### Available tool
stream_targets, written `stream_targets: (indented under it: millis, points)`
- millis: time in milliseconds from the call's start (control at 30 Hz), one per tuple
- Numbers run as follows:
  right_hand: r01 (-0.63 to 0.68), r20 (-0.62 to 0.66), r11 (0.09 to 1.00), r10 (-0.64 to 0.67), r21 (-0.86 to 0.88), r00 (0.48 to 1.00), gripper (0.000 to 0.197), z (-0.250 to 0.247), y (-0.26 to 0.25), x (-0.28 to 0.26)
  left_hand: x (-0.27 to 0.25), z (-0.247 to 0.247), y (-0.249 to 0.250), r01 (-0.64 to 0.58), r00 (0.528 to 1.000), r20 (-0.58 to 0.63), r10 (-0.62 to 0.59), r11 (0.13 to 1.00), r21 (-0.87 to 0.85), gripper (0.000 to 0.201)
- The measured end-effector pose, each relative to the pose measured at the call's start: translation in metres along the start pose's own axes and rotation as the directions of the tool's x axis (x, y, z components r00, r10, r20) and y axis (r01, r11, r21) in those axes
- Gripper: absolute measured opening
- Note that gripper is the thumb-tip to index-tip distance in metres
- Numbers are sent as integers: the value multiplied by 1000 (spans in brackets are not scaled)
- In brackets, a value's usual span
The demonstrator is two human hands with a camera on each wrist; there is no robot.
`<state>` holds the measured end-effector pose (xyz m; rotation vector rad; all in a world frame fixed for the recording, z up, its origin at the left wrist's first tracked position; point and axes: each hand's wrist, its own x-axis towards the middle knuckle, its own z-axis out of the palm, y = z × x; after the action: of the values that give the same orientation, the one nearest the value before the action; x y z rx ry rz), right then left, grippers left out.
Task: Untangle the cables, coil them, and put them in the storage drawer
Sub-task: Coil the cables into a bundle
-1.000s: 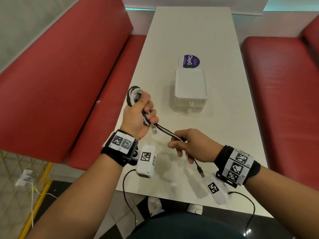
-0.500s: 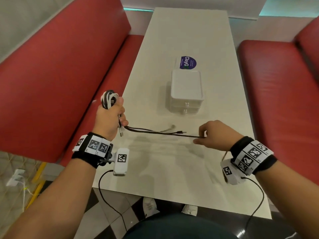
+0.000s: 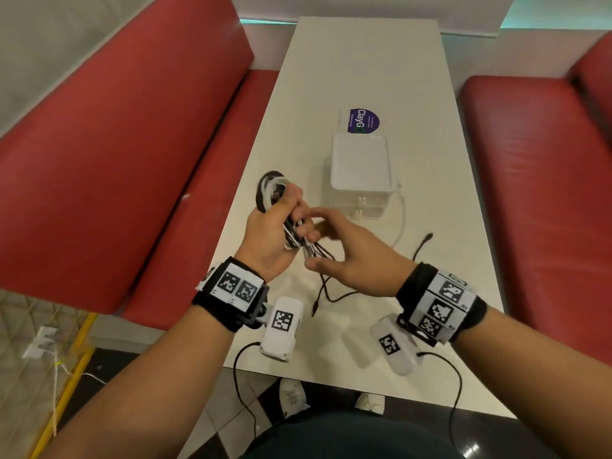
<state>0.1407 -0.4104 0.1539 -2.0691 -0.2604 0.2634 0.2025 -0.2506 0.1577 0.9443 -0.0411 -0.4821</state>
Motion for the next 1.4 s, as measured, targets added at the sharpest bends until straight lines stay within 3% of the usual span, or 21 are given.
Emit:
stream_targets:
  millis: [67, 233, 267, 333, 400, 467, 567, 633, 767, 867, 933, 1033, 1100, 1200, 1233, 1300, 1400]
  points:
    - [-119, 15, 975, 119, 187, 993, 62, 15, 3, 1, 3, 2, 6, -19, 1000, 22, 21, 995, -99, 22]
    - [-260, 114, 816, 236, 517, 965, 21, 27, -2, -3, 5, -6, 11, -16, 1000, -13, 14, 991, -135, 27]
    - [-266, 80, 849, 259, 457, 962, 18, 26, -2, -4, 6, -8, 12, -24, 999, -33, 19, 989, -143, 27]
    - [-227, -13, 965, 231, 133, 973, 25, 21, 2, -8, 7, -13, 17, -47, 996, -76, 36, 988, -145, 29]
    - [-176, -40, 977, 172, -123, 984, 24, 21, 6, -15, 7, -19, 21, -59, 994, -97, 50, 994, -96, 30]
    - [-136, 2, 969, 139, -207, 990, 17, 26, 7, -22, 7, -22, 21, -66, 990, -128, 65, 998, -2, 30]
    - [-46, 114, 899, 106, -436, 988, 27, 39, -6, -28, 9, -21, 17, -68, 975, -208, 81, 995, 66, 34]
    - [23, 198, 866, 89, -500, 976, 30, 44, -17, -27, 9, -18, 15, -62, 968, -238, 85, 993, 104, 34]
    - [129, 266, 783, 48, -609, 963, 21, 32, -33, -25, 6, -12, 7, -26, 970, -224, 93, 958, 287, 32]
    - [204, 285, 687, 5, -698, 958, 6, 18, -47, -21, 4, -9, -1, 64, 974, -221, 49, 877, 476, 30]
    - [230, 264, 643, -44, -731, 963, 13, 7, -53, -15, 3, -6, -8, 99, 980, -195, 36, 765, 636, 35]
    - [264, 225, 644, -144, -719, 964, 21, -18, -57, -3, -5, 0, -14, 147, 988, -134, -72, 684, 715, 40]
    - [228, 143, 757, -178, -612, 974, 19, -36, -58, -2, -9, 0, -17, 236, 972, -147, -185, 707, 667, 39]
    - [193, 29, 815, -212, -547, 977, 16, -47, -55, -3, -16, 4, -24, 392, 914, -133, -383, 752, 530, 32]
    - [192, 18, 815, -218, -547, 976, 13, -47, -53, -3, -18, 6, -26, 451, 884, -120, -451, 759, 470, 38]
    - [170, -3, 792, -212, -587, 977, 13, -46, -49, -2, -22, 10, -29, 534, 832, -69, -550, 763, 365, 67]
    - [144, -29, 775, -205, -616, 978, 18, -45, -40, -1, -22, 8, -32, 606, 777, 27, -629, 759, 238, 97]
